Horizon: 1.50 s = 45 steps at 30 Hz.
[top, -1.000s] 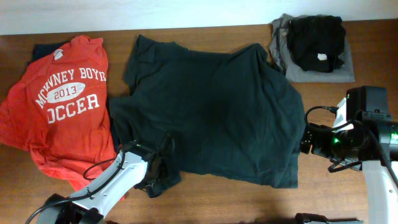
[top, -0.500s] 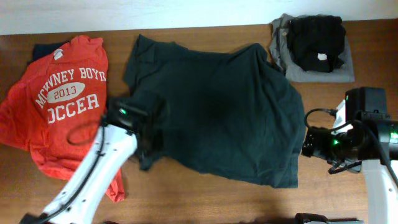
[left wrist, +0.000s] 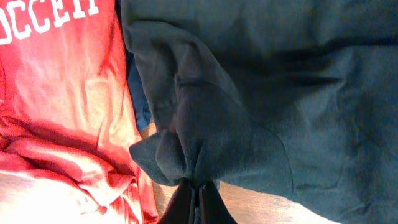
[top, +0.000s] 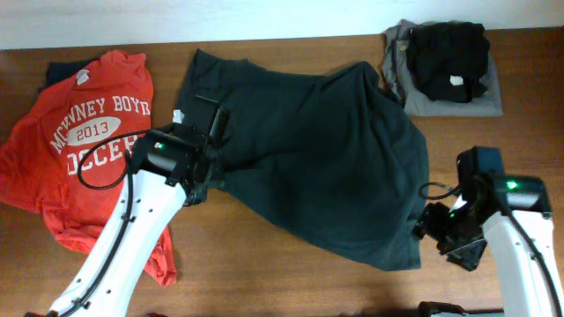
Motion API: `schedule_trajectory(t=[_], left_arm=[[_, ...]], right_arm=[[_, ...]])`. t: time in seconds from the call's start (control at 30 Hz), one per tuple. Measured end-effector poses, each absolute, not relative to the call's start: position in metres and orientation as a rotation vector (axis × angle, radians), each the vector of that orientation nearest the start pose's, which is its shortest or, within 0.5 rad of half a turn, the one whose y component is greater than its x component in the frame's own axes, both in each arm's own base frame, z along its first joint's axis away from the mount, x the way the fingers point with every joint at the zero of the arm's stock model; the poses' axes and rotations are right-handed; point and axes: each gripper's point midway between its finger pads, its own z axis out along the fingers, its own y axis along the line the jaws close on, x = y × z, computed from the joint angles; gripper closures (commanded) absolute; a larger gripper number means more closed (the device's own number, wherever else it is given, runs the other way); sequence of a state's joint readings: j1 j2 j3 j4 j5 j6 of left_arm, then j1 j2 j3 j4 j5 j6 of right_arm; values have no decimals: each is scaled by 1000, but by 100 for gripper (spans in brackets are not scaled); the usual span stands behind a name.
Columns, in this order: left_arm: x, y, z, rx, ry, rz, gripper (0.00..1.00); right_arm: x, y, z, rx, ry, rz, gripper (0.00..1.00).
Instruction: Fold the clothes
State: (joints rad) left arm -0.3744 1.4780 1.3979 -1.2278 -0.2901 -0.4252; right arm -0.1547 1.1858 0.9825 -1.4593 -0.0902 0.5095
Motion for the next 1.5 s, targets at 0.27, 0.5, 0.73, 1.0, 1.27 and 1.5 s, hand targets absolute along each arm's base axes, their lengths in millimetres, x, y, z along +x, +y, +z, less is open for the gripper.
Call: schedule_trajectory(t=[0.27,0.5,0.73,1.0,1.27,1.5], left_arm=[[312,-66,171,-121,2801,272,99],[317,-68,171,-125,2785,261,99],[321,-69,172,-128,2770,250,99],[322,-70,172,-129,2766,246,99],[322,-70,172,-129,2766,246,99],[322,-70,172,-129,2766,246,99]], right_arm=[[152,4,74,1149,3042,228,30],[138,7,42,1400,2976,207,35],[138,0,19,1498,2883,150,46],[149,-3,8,1494,2816,164,51],[140,-2,0,1547,2846,137,45],[145,0,-7,1575,2889,141,77]])
